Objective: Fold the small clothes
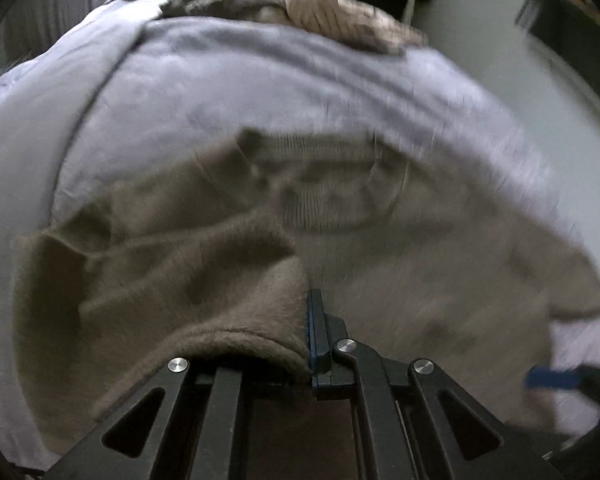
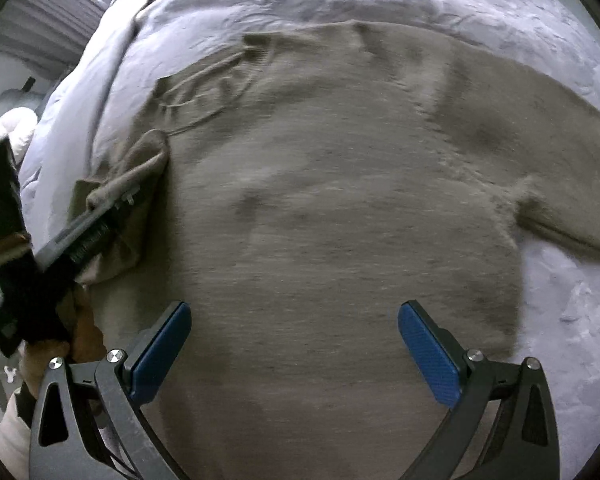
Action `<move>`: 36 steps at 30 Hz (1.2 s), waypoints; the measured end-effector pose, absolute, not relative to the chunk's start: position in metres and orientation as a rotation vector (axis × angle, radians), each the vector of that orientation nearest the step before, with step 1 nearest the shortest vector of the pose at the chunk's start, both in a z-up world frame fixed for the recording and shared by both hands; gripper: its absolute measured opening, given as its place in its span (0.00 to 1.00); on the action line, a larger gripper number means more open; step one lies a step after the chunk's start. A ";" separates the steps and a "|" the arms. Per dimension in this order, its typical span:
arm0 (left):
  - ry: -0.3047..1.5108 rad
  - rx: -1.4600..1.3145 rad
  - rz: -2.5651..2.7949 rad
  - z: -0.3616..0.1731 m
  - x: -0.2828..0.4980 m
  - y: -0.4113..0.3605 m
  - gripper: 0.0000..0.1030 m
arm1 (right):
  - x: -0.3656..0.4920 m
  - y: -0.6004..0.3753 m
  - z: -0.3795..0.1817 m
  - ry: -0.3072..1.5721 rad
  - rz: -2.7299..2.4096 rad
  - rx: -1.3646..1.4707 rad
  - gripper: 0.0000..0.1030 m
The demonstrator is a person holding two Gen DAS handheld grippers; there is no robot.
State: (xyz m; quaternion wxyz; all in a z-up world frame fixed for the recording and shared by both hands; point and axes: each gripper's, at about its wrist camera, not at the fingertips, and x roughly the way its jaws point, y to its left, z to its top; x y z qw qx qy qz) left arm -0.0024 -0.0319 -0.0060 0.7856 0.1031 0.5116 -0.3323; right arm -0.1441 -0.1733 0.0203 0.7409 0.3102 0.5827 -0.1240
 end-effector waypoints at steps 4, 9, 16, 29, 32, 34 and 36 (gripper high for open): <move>1.044 0.304 -0.669 -0.002 -0.014 -0.034 0.82 | -0.144 -0.178 0.024 1.269 -0.281 0.651 1.00; 0.955 0.324 -0.625 0.034 -0.020 -0.005 0.86 | -0.117 -0.156 0.048 1.227 -0.249 0.481 1.00; 0.930 0.227 -0.360 0.059 0.040 0.084 0.86 | -0.052 -0.074 0.065 1.193 -0.067 0.060 1.00; 1.118 0.205 -0.066 -0.016 0.080 0.153 0.86 | 0.004 -0.030 0.037 1.123 -0.125 -0.269 0.18; 1.111 0.237 -0.074 -0.019 0.078 0.149 0.86 | -0.009 -0.091 0.052 1.083 -0.172 0.140 0.18; 1.115 0.249 -0.075 -0.019 0.079 0.148 0.86 | -0.027 -0.135 0.046 1.062 -0.220 0.424 0.19; 1.119 0.247 -0.074 -0.016 0.083 0.144 0.86 | -0.046 -0.170 0.030 1.067 -0.251 0.659 0.30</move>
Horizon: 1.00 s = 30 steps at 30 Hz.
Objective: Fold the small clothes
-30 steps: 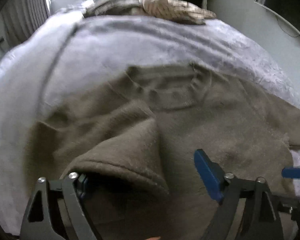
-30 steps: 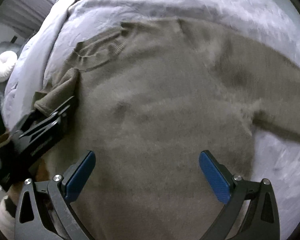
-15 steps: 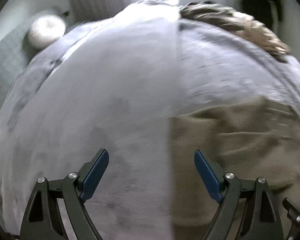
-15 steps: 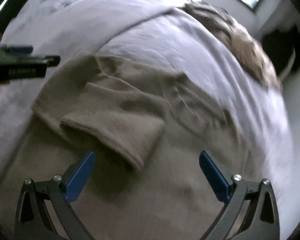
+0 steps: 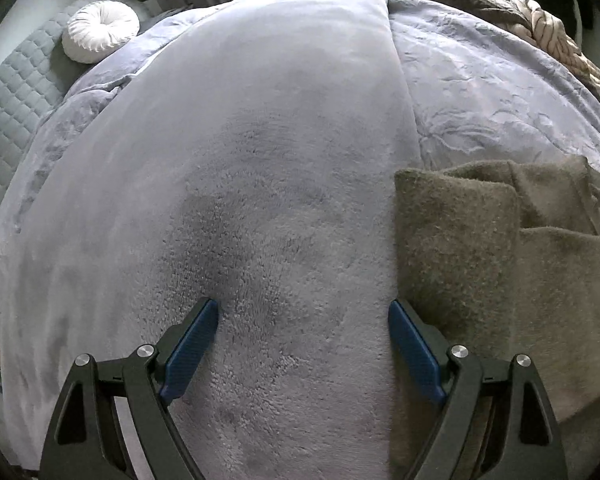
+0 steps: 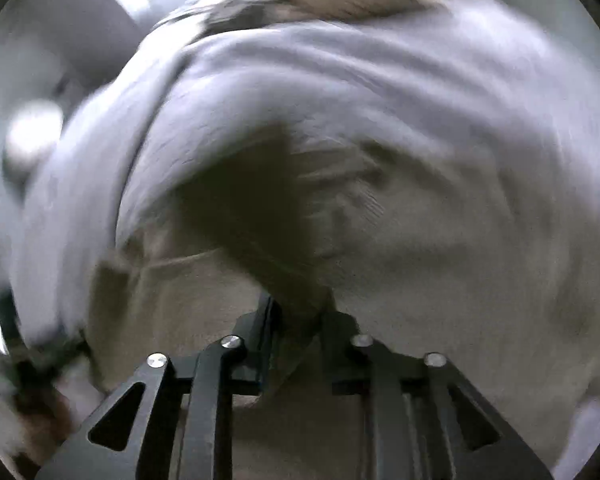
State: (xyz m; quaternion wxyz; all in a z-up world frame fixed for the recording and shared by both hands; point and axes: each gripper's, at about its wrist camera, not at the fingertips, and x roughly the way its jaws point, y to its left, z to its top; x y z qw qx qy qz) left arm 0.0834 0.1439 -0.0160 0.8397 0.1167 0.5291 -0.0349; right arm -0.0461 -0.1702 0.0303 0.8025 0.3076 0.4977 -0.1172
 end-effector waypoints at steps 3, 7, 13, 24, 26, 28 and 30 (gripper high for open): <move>1.107 0.214 -0.091 -0.006 0.090 0.141 0.86 | -0.072 -0.202 0.009 1.055 -0.252 0.893 0.47; 1.103 0.218 -0.113 -0.003 0.101 0.127 0.86 | -0.089 -0.222 0.004 0.980 -0.252 1.054 0.52; 1.095 0.275 -0.087 -0.011 0.107 0.110 0.86 | -0.085 -0.236 0.016 0.941 -0.274 1.052 0.08; 1.080 0.322 -0.078 -0.018 0.106 0.104 0.86 | -0.126 -0.257 -0.003 1.018 -0.398 0.978 0.12; 1.079 0.326 -0.082 -0.014 0.104 0.105 0.86 | -0.128 -0.258 -0.001 1.019 -0.407 0.980 0.16; 1.090 0.310 -0.106 -0.007 0.101 0.108 0.86 | -0.131 -0.260 0.003 1.021 -0.410 0.979 0.20; 1.110 0.284 -0.149 -0.002 0.096 0.109 0.86 | -0.136 -0.262 0.005 1.016 -0.407 1.002 0.27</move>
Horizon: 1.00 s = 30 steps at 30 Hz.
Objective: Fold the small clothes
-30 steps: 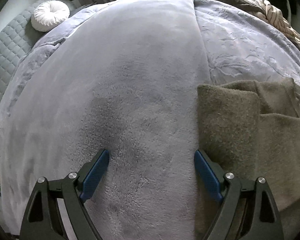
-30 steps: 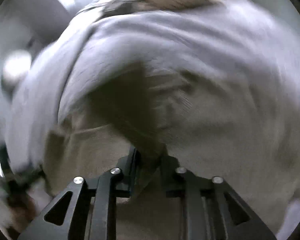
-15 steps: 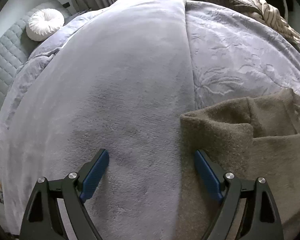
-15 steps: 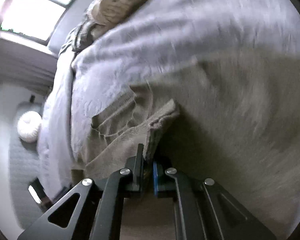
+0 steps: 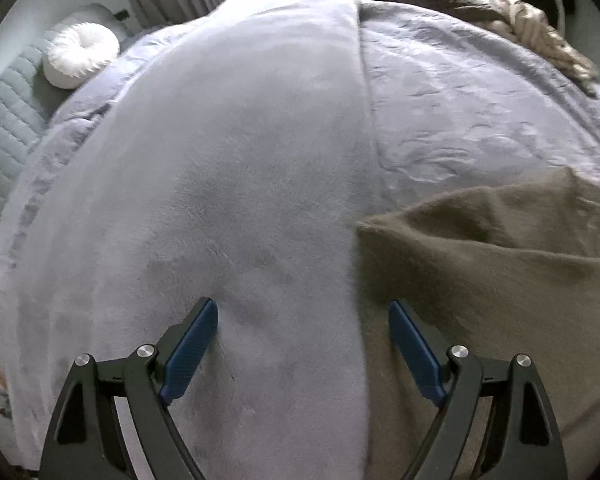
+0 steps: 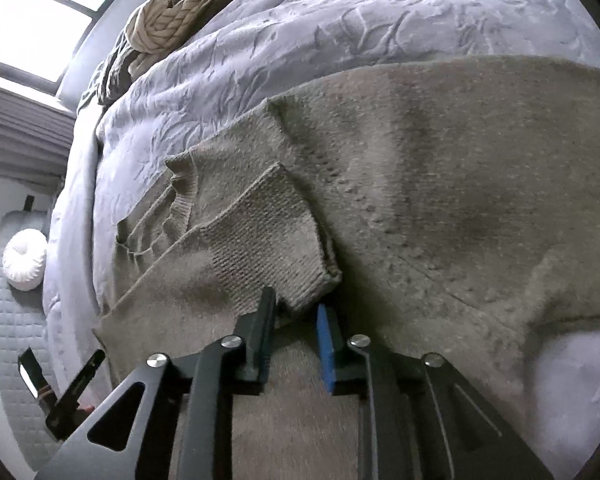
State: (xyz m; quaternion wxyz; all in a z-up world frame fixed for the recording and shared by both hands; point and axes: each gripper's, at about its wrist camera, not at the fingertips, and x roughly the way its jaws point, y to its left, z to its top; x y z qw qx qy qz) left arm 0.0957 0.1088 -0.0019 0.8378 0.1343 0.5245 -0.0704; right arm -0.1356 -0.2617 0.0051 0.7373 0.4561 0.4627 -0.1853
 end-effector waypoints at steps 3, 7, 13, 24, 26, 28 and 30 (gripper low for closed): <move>1.136 0.271 -0.244 0.007 0.079 0.104 0.86 | -0.141 -0.266 0.004 0.989 -0.396 1.063 0.36; 1.131 0.334 -0.306 0.007 0.055 0.088 0.86 | -0.140 -0.269 0.001 0.965 -0.395 1.109 0.36; 1.182 0.367 -0.286 -0.017 0.045 0.084 0.86 | -0.137 -0.262 0.004 0.978 -0.443 1.065 0.07; 1.190 0.374 -0.264 -0.017 0.040 0.081 0.91 | -0.161 -0.266 0.000 1.029 -0.542 1.087 0.07; 1.192 0.381 -0.254 -0.013 0.037 0.075 0.90 | -0.169 -0.268 0.003 1.019 -0.539 1.119 0.09; 1.193 0.381 -0.260 -0.008 0.031 0.070 0.90 | -0.179 -0.268 0.006 1.011 -0.530 1.146 0.09; 1.189 0.383 -0.276 -0.002 0.026 0.064 0.90 | -0.187 -0.266 0.009 1.021 -0.515 1.148 0.10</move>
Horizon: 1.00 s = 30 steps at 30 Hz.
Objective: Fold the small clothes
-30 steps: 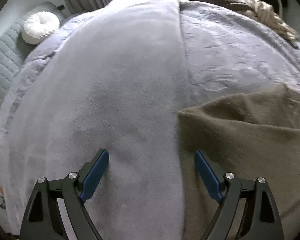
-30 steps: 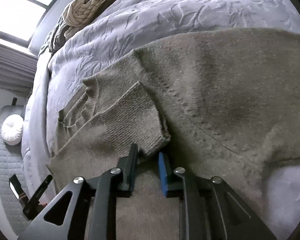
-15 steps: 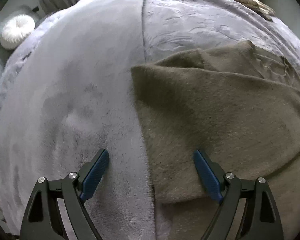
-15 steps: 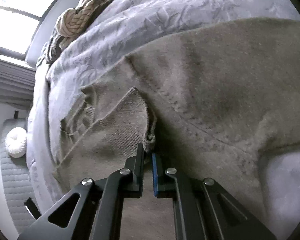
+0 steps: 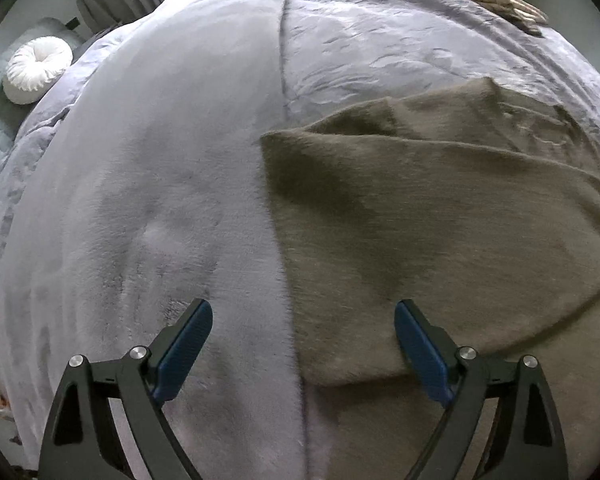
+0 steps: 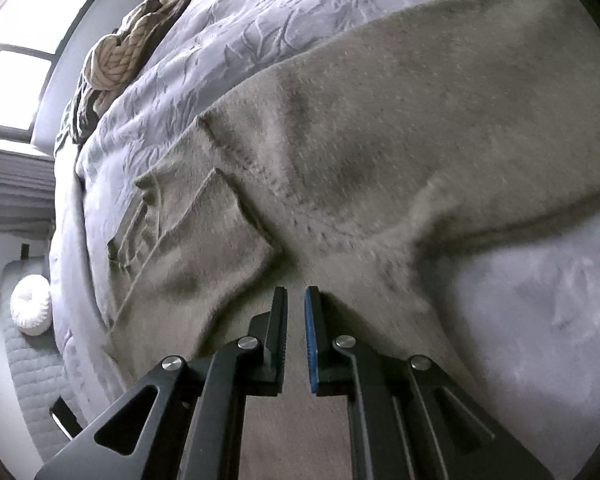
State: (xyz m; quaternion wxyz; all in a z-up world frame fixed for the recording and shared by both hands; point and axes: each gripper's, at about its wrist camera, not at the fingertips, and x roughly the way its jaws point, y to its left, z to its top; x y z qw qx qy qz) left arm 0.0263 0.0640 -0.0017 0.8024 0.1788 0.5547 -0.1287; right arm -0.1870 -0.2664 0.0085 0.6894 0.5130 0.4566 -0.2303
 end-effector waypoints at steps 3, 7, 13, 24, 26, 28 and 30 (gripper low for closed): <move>1.180 0.409 -0.312 0.008 0.014 0.047 0.90 | -0.196 -0.263 0.011 1.030 -0.509 1.156 0.10; 1.193 0.435 -0.355 0.012 0.001 0.018 0.91 | -0.208 -0.257 0.010 1.025 -0.501 1.206 0.16; 1.187 0.429 -0.421 0.018 -0.018 -0.015 0.90 | -0.221 -0.254 0.008 1.011 -0.476 1.245 0.39; 1.233 0.417 -0.538 0.014 -0.057 -0.084 1.00 | -0.263 -0.293 0.022 0.934 -0.550 1.253 0.60; 1.232 0.429 -0.553 0.016 -0.063 -0.092 1.00 | -0.276 -0.305 0.025 0.916 -0.588 1.252 0.60; 1.249 0.426 -0.566 0.017 -0.069 -0.100 1.00 | -0.293 -0.321 0.029 0.888 -0.640 1.254 0.60; 1.263 0.415 -0.566 0.018 -0.071 -0.106 1.00 | -0.313 -0.338 0.032 0.849 -0.699 1.273 0.60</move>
